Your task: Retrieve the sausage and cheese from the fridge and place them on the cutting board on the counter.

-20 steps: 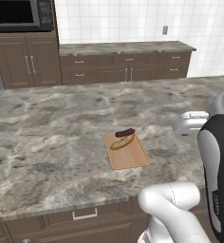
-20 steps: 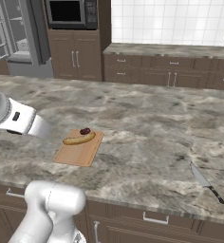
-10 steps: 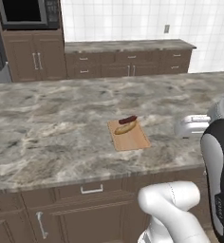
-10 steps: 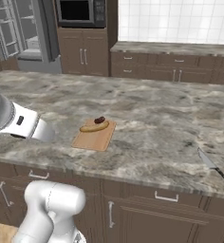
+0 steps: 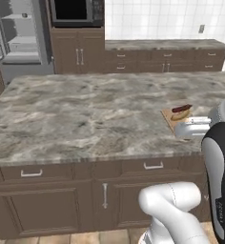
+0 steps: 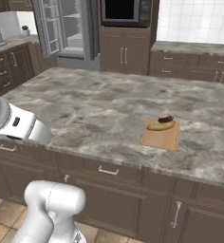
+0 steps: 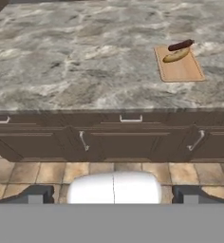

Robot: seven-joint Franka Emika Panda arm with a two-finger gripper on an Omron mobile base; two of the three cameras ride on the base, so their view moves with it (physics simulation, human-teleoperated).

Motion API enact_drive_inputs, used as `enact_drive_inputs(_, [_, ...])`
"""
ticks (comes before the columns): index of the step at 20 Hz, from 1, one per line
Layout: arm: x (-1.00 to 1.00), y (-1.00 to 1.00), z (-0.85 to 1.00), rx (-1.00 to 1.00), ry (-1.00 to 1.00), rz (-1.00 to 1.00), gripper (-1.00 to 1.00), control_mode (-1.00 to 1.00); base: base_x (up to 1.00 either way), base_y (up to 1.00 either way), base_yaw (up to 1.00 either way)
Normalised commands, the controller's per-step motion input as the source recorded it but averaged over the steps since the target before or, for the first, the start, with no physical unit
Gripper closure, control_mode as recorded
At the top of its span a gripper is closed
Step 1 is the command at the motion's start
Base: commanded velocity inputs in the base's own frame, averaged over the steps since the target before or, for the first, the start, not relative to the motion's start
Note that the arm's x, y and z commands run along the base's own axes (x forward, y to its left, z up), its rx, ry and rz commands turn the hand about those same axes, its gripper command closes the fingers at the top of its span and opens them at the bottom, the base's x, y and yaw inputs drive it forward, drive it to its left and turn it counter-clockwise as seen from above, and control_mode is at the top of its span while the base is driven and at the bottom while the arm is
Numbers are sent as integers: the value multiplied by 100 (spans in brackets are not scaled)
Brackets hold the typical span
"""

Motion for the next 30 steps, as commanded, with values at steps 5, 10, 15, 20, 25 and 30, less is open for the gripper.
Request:
enact_drive_inputs(5, [0,0,0,0,0,0,-100,100,2,100,19])
enact_drive_inputs(10, [0,0,0,0,0,0,-100,100,11,100,15])
enact_drive_inputs(15, [0,0,0,0,0,0,-100,100,20,100,10])
enact_drive_inputs(20, [0,0,0,0,0,0,-100,100,41,100,5])
enact_drive_inputs(25, [0,0,0,0,0,0,-100,100,50,100,1])
enact_drive_inputs(30, [0,0,0,0,0,0,-100,100,45,100,1])
